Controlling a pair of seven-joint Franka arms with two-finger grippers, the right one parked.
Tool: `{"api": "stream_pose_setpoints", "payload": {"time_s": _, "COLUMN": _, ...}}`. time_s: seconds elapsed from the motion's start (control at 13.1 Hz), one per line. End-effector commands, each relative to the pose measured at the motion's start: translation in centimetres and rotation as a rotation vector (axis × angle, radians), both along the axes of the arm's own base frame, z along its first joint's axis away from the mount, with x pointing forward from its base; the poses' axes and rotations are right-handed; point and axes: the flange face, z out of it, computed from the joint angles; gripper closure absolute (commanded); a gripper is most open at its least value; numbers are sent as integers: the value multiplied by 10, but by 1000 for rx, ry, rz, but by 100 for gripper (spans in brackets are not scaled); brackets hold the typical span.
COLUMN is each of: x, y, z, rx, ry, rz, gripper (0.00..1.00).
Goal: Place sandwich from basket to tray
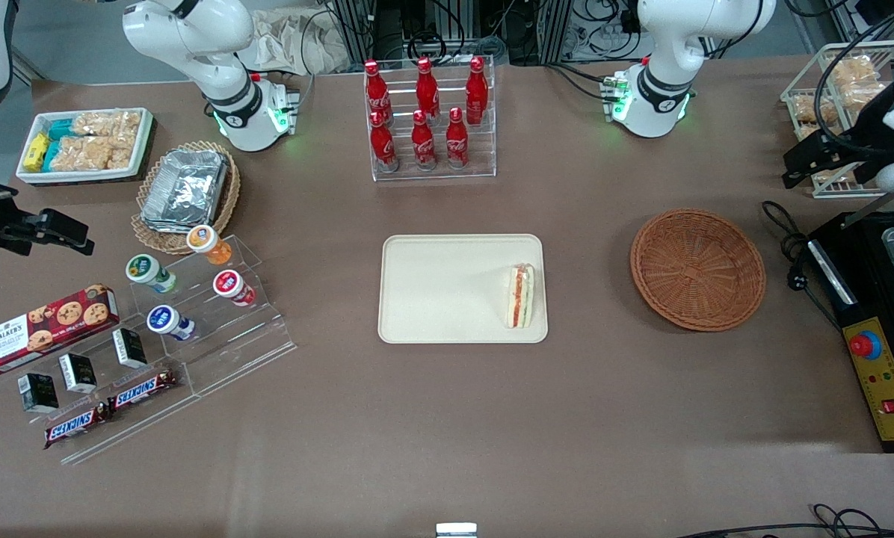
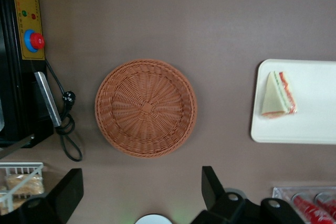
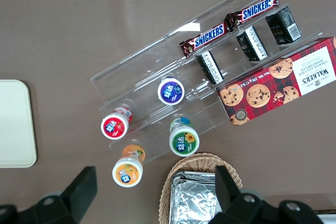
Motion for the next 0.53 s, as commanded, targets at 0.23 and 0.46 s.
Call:
{"api": "stream_pose_setpoints", "payload": {"time_s": 0.23, "x": 3, "y": -26, "z": -3, "rx": -1, "ry": 3, "rz": -12, "gripper": 0}}
{"api": "stream_pose_setpoints", "payload": {"time_s": 0.46, "x": 5, "y": -27, "z": -2, "rx": 2, "ry": -1, "rz": -21, "gripper": 0}}
